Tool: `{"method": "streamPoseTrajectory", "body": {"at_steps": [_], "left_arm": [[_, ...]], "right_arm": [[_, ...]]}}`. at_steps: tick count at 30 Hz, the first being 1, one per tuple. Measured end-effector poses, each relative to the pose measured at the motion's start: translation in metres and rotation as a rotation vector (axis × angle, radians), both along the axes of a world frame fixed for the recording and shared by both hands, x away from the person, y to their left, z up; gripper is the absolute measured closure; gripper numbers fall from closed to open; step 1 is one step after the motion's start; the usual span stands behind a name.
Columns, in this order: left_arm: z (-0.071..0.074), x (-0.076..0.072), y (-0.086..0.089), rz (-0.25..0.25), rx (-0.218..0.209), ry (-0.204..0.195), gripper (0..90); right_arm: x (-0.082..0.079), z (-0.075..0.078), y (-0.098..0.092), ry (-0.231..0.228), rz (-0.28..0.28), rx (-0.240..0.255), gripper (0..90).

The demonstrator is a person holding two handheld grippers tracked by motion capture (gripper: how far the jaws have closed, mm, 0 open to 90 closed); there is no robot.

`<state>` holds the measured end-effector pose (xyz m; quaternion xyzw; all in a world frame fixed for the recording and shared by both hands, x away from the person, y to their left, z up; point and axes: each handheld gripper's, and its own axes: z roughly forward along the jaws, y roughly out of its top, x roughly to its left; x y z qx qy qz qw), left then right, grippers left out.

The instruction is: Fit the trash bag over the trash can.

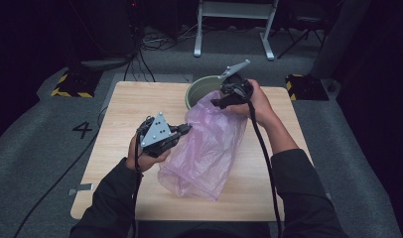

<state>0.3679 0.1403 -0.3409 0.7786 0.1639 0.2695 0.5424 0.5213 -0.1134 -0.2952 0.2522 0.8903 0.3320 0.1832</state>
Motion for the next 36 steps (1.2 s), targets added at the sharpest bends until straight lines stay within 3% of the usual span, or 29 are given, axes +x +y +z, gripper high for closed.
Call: {"method": "streamPoseTrajectory", "body": {"at_steps": [1, 3, 4, 5, 8, 9, 10, 13, 15, 16, 17, 18, 19, 20, 22, 23, 24, 27, 30, 32, 33, 34, 36], "left_arm": [[0.0, 0.0, 0.0, 0.0, 0.0, 0.0, 90.0], [0.0, 0.0, 0.001, 0.0, -0.004, 0.005, 90.0], [0.0, 0.001, 0.0, 0.001, -0.004, 0.003, 90.0], [0.0, 0.001, 0.0, 0.001, -0.004, 0.003, 90.0], [0.0, 0.001, -0.002, -0.004, 0.0, 0.008, 90.0], [0.0, 0.002, -0.002, -0.003, 0.001, 0.008, 90.0], [0.0, 0.004, -0.004, 0.004, 0.012, 0.009, 90.0], [-0.001, 0.005, -0.005, 0.009, 0.011, 0.014, 90.0], [-0.001, 0.006, -0.006, 0.012, 0.015, 0.016, 90.0], [-0.001, 0.006, -0.006, 0.014, 0.013, 0.015, 90.0], [-0.001, 0.007, -0.007, 0.015, 0.01, 0.015, 90.0], [0.0, 0.006, -0.007, 0.015, 0.009, 0.015, 90.0], [0.0, 0.006, -0.007, 0.013, 0.008, 0.014, 90.0], [0.001, 0.006, -0.007, 0.01, 0.01, 0.012, 90.0], [0.001, 0.006, -0.006, 0.001, 0.005, 0.012, 90.0], [0.002, 0.006, -0.005, -0.003, 0.003, 0.014, 90.0], [0.002, 0.006, -0.004, -0.007, 0.0, 0.016, 90.0], [0.003, 0.007, -0.001, -0.004, -0.002, 0.02, 90.0], [0.003, 0.007, 0.001, 0.004, -0.008, 0.024, 90.0], [0.002, 0.007, 0.002, -0.006, -0.008, 0.027, 90.0], [0.001, 0.006, 0.002, -0.011, 0.001, 0.028, 90.0], [0.0, 0.005, 0.001, -0.009, 0.009, 0.028, 90.0], [0.0, 0.005, 0.002, -0.004, 0.01, 0.026, 90.0]], "right_arm": [[0.0, 0.0, 0.0, 0.0, 0.0, 0.0, 39.4], [-0.013, 0.004, -0.01, -0.008, 0.034, 0.063, 36.0], [-0.03, 0.005, -0.019, -0.019, 0.102, 0.103, 35.6], [-0.03, 0.005, -0.019, -0.019, 0.102, 0.103, 35.6], [-0.065, 0.004, -0.038, -0.05, 0.199, 0.154, 31.5], [-0.065, 0.004, -0.038, -0.05, 0.199, 0.154, 31.5], [-0.08, 0.002, -0.048, -0.066, 0.233, 0.171, 30.9], [-0.087, -0.001, -0.052, -0.053, 0.261, 0.193, 30.4], [-0.092, -0.007, -0.052, -0.054, 0.268, 0.153, 28.7], [-0.095, -0.011, -0.051, -0.079, 0.264, 0.121, 31.1], [-0.096, -0.014, -0.05, -0.076, 0.256, 0.12, 44.3], [-0.096, -0.015, -0.05, -0.082, 0.257, 0.115, 50.5], [-0.096, -0.015, -0.05, -0.082, 0.257, 0.115, 50.5], [-0.096, -0.016, -0.05, -0.1, 0.248, 0.113, 56.8], [-0.096, -0.017, -0.053, -0.131, 0.23, 0.146, 71.6], [-0.096, -0.017, -0.055, -0.131, 0.233, 0.166, 74.8], [-0.095, -0.016, -0.057, -0.159, 0.205, 0.176, 81.6], [-0.094, -0.016, -0.057, -0.177, 0.193, 0.175, 86.3], [-0.094, -0.015, -0.057, -0.181, 0.206, 0.183, 79.2], [-0.098, -0.013, -0.057, -0.157, 0.265, 0.234, 53.7], [-0.1, -0.013, -0.057, -0.15, 0.288, 0.245, 48.1], [-0.106, -0.013, -0.056, -0.135, 0.348, 0.252, 32.5], [-0.112, -0.015, -0.054, -0.119, 0.404, 0.22, 28.6]]}}
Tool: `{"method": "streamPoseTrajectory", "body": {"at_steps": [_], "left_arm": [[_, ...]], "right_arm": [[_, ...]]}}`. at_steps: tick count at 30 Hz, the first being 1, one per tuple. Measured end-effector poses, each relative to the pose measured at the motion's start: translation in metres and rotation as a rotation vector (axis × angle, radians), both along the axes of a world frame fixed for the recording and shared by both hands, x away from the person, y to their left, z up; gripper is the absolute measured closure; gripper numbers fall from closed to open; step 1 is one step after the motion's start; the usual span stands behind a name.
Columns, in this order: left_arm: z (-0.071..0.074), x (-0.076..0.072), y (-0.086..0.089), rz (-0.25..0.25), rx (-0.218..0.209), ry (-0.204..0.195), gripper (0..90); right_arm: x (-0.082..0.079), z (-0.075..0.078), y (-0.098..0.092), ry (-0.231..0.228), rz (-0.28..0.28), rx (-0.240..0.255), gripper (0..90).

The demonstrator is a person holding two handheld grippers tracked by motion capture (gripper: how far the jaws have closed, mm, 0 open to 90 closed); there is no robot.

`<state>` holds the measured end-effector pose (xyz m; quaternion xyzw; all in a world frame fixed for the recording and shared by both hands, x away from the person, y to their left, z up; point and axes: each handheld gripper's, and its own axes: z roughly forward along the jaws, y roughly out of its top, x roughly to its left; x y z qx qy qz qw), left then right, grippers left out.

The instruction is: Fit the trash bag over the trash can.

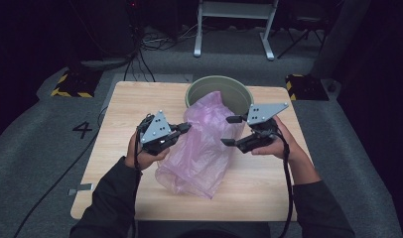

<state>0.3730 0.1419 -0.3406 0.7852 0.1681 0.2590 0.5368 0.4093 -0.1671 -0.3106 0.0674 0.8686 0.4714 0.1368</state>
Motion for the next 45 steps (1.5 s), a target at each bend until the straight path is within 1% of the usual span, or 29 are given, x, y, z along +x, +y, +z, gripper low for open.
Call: {"method": "streamPoseTrajectory", "body": {"at_steps": [1, 3, 4, 7, 8, 9, 10, 11, 12, 14, 15, 16, 18, 19, 20, 22, 24, 28, 29, 30, 31, 34, 35, 36, 38, 39, 40, 41, 45], "left_arm": [[0.0, 0.0, 0.001, 0.002, -0.001, 0.0, 90.0], [0.0, 0.0, 0.001, 0.006, 0.0, 0.0, 90.0], [0.0, 0.0, 0.003, 0.004, -0.006, 0.005, 90.0], [-0.001, 0.003, 0.004, 0.003, -0.023, 0.017, 90.0], [-0.001, 0.004, 0.004, 0.001, -0.024, 0.021, 90.0], [-0.002, 0.005, 0.004, 0.002, -0.026, 0.021, 90.0], [-0.002, 0.005, 0.004, 0.003, -0.024, 0.024, 90.0], [-0.003, 0.007, 0.004, 0.001, -0.021, 0.023, 90.0], [-0.003, 0.007, 0.004, 0.001, -0.021, 0.023, 90.0], [-0.004, 0.01, 0.005, 0.008, -0.026, 0.031, 90.0], [-0.004, 0.01, 0.005, 0.008, -0.026, 0.031, 90.0], [-0.005, 0.011, 0.005, 0.01, -0.026, 0.035, 90.0], [-0.006, 0.013, 0.006, 0.017, -0.031, 0.039, 90.0], [-0.006, 0.014, 0.007, 0.02, -0.031, 0.042, 90.0], [-0.006, 0.015, 0.008, 0.026, -0.033, 0.043, 90.0], [-0.006, 0.016, 0.008, 0.029, -0.035, 0.041, 90.0], [-0.005, 0.02, 0.008, 0.038, -0.041, 0.043, 90.0], [-0.002, 0.023, 0.007, 0.042, -0.049, 0.043, 90.0], [-0.002, 0.025, 0.006, 0.046, -0.053, 0.044, 90.0], [-0.001, 0.026, 0.006, 0.045, -0.054, 0.046, 90.0], [-0.001, 0.027, 0.005, 0.047, -0.051, 0.045, 90.0], [-0.001, 0.031, 0.002, 0.051, -0.05, 0.052, 90.0], [0.0, 0.033, 0.002, 0.056, -0.051, 0.054, 90.0], [0.0, 0.036, 0.0, 0.063, -0.061, 0.061, 90.0], [0.0, 0.037, 0.0, 0.063, -0.061, 0.065, 90.0], [-0.001, 0.039, -0.001, 0.065, -0.06, 0.069, 90.0], [-0.001, 0.04, -0.002, 0.066, -0.059, 0.073, 90.0], [-0.002, 0.043, -0.004, 0.064, -0.06, 0.082, 90.0], [-0.002, 0.046, -0.006, 0.061, -0.059, 0.089, 90.0]], "right_arm": [[-0.003, -0.002, 0.001, -0.015, 0.001, -0.026, 26.9], [-0.004, -0.004, 0.001, -0.025, 0.0, -0.046, 24.4], [-0.005, -0.01, -0.002, -0.047, -0.03, -0.069, 24.1], [-0.005, -0.013, -0.003, -0.065, -0.059, -0.068, 27.4], [-0.004, -0.017, -0.002, -0.093, -0.09, -0.062, 41.0], [-0.004, -0.017, -0.002, -0.093, -0.09, -0.062, 41.0], [-0.003, -0.018, -0.002, -0.101, -0.087, -0.06, 48.0], [-0.004, -0.018, 0.0, -0.14, -0.098, -0.062, 60.4], [-0.004, -0.018, 0.0, -0.14, -0.098, -0.062, 60.4], [-0.005, -0.018, 0.002, -0.199, -0.12, -0.079, 73.7], [-0.005, -0.019, 0.002, -0.214, -0.128, -0.083, 77.8], [-0.005, -0.019, 0.002, -0.214, -0.128, -0.083, 77.8], [-0.004, -0.02, 0.002, -0.242, -0.148, -0.098, 85.6], [-0.004, -0.02, 0.002, -0.242, -0.148, -0.098, 85.6], [-0.003, -0.02, 0.001, -0.246, -0.16, -0.085, 90.0], [-0.003, -0.02, -0.001, -0.248, -0.166, -0.071, 90.0], [-0.001, -0.016, -0.005, -0.255, -0.185, -0.031, 90.0], [0.003, -0.013, -0.008, -0.254, -0.212, -0.029, 87.9], [0.004, -0.012, -0.01, -0.255, -0.235, -0.021, 80.5], [0.006, -0.011, -0.014, -0.247, -0.258, -0.003, 75.2], [0.008, -0.008, -0.021, -0.224, -0.264, 0.049, 76.3], [0.012, -0.006, -0.028, -0.206, -0.288, 0.076, 74.0], [0.013, -0.006, -0.029, -0.192, -0.285, 0.073, 68.4], [0.016, -0.006, -0.031, -0.144, -0.257, 0.064, 52.4], [0.016, -0.007, -0.032, -0.102, -0.206, 0.054, 39.8], [0.015, -0.008, -0.031, -0.098, -0.188, 0.046, 35.9], [0.015, -0.008, -0.031, -0.098, -0.188, 0.046, 35.9], [0.013, -0.009, -0.029, -0.106, -0.188, 0.027, 30.2], [0.017, -0.013, -0.024, -0.1, -0.201, -0.013, 32.0]]}}
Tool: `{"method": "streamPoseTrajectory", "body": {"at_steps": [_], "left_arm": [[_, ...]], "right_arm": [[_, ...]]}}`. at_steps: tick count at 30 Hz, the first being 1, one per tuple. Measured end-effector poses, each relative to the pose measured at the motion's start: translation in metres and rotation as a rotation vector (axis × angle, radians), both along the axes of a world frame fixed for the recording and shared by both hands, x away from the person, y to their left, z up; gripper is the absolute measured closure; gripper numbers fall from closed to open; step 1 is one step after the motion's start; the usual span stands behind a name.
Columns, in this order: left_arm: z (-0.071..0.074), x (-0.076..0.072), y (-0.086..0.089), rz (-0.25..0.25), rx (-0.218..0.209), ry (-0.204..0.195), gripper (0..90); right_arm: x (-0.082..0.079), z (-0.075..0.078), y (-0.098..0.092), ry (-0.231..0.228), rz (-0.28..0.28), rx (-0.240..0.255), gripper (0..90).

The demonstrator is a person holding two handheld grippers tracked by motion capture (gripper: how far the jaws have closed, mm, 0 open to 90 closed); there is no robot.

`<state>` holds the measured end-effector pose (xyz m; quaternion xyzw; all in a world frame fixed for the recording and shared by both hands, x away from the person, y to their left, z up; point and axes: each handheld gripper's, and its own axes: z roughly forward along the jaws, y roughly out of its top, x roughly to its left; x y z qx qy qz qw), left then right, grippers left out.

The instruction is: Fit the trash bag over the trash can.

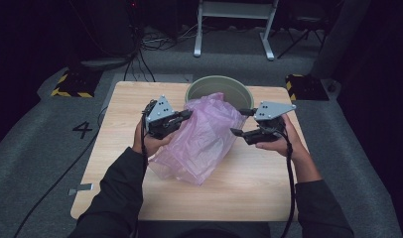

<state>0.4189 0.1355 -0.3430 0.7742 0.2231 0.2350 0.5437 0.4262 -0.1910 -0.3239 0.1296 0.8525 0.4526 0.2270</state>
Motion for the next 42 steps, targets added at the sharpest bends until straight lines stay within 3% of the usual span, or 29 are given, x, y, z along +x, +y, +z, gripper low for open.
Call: {"method": "streamPoseTrajectory", "body": {"at_steps": [1, 2, 4, 6, 7, 11, 18, 21, 24, 26, 29, 32, 34, 35, 38, 41, 42], "left_arm": [[0.0, 0.001, -0.001, -0.001, 0.001, 0.004, 90.0], [0.0, 0.001, -0.002, -0.005, 0.003, 0.005, 90.0], [0.0, 0.001, -0.002, -0.007, 0.006, 0.001, 90.0], [0.0, 0.0, -0.002, -0.01, 0.004, 0.001, 90.0], [0.0, 0.0, -0.002, -0.012, 0.005, 0.001, 90.0], [0.001, -0.001, 0.0, -0.016, 0.008, -0.001, 90.0], [0.007, 0.001, 0.002, 0.003, 0.008, -0.01, 90.0], [0.008, 0.006, 0.003, 0.027, 0.035, -0.013, 90.0], [0.008, 0.014, 0.008, 0.038, 0.022, 0.012, 88.0], [0.008, 0.018, 0.012, 0.071, 0.018, 0.045, 67.5], [0.01, 0.017, 0.02, 0.071, -0.001, 0.053, 61.0], [0.014, 0.012, 0.029, 0.07, 0.002, 0.079, 42.1], [0.015, 0.004, 0.035, 0.058, -0.004, 0.066, 39.4], [0.015, 0.001, 0.037, 0.053, -0.007, 0.061, 33.6], [0.015, -0.011, 0.04, -0.005, -0.016, 0.05, 28.3], [0.012, -0.024, 0.036, -0.01, 0.018, 0.051, 22.9], [0.011, -0.029, 0.035, -0.028, 0.011, 0.049, 19.9]], "right_arm": [[0.003, -0.001, 0.002, -0.001, -0.023, -0.018, 38.3], [0.007, -0.003, 0.003, -0.013, -0.048, -0.035, 53.6], [0.009, -0.003, 0.003, -0.006, -0.044, -0.027, 58.5], [0.011, -0.002, -0.001, 0.0, -0.044, -0.005, 71.0], [0.011, -0.002, -0.001, 0.0, -0.044, -0.005, 71.0], [0.013, 0.004, -0.009, 0.008, -0.039, 0.09, 86.9], [0.023, 0.014, -0.008, 0.009, -0.087, 0.129, 89.0], [0.037, 0.017, -0.005, 0.028, -0.128, 0.122, 89.1], [0.056, 0.016, -0.004, 0.066, -0.18, 0.121, 89.5], [0.07, 0.016, -0.003, 0.086, -0.233, 0.095, 89.7], [0.077, 0.015, -0.003, 0.102, -0.258, 0.097, 89.8], [0.089, 0.013, -0.002, 0.13, -0.312, 0.072, 89.8], [0.091, 0.013, -0.002, 0.128, -0.325, 0.059, 89.9], [0.094, 0.012, -0.002, 0.135, -0.336, 0.051, 90.0], [0.1, 0.009, -0.002, 0.165, -0.353, 0.043, 90.0], [0.104, 0.005, -0.002, 0.182, -0.361, 0.019, 90.0], [0.104, 0.005, -0.002, 0.184, -0.366, 0.016, 90.0]]}}
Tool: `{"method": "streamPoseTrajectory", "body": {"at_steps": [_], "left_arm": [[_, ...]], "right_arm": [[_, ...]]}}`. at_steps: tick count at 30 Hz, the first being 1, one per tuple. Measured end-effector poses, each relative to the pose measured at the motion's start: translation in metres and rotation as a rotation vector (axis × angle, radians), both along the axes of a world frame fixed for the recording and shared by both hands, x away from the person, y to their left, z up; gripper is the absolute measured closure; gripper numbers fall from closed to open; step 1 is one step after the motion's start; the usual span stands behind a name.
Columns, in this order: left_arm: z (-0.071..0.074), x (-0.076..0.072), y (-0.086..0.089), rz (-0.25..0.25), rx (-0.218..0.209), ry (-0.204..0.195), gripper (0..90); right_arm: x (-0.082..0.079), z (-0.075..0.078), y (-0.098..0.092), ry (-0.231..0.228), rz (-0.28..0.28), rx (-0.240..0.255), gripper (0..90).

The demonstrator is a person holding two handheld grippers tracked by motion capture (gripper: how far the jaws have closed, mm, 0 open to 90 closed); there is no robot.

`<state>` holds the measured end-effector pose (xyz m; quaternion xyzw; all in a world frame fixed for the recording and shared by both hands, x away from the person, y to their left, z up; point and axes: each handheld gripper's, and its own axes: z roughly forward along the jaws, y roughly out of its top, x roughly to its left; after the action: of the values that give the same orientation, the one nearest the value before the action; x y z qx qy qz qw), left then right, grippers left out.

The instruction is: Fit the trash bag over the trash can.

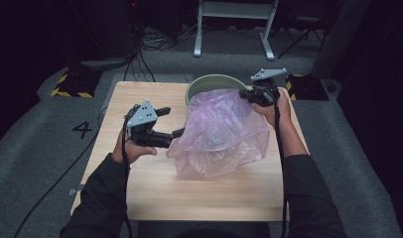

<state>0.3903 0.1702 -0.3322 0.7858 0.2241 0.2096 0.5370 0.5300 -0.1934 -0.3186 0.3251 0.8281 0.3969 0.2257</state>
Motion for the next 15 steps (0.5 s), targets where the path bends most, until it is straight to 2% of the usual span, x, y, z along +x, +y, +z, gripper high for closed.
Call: {"method": "streamPoseTrajectory", "body": {"at_steps": [2, 4, 10, 11, 13, 15], "left_arm": [[-0.002, -0.011, -0.004, -0.045, 0.002, -0.006, 19.1], [-0.003, -0.019, -0.008, -0.071, 0.002, -0.014, 16.5], [-0.009, -0.047, -0.018, -0.129, 0.05, -0.068, 15.6], [-0.011, -0.05, -0.02, -0.115, 0.069, -0.088, 15.6], [-0.016, -0.052, -0.025, -0.059, 0.138, -0.128, 15.8], [-0.024, -0.041, -0.029, -0.018, 0.199, -0.116, 23.7]], "right_arm": [[0.0, 0.0, -0.001, -0.006, -0.003, -0.002, 90.0], [0.002, 0.0, -0.001, 0.01, -0.005, -0.005, 90.0], [0.002, -0.002, 0.001, 0.014, -0.01, -0.014, 90.0], [0.002, -0.002, 0.001, 0.014, -0.01, -0.014, 90.0], [0.002, -0.004, 0.003, 0.017, -0.01, -0.022, 90.0], [0.002, -0.004, 0.004, 0.019, -0.009, -0.025, 89.9]]}}
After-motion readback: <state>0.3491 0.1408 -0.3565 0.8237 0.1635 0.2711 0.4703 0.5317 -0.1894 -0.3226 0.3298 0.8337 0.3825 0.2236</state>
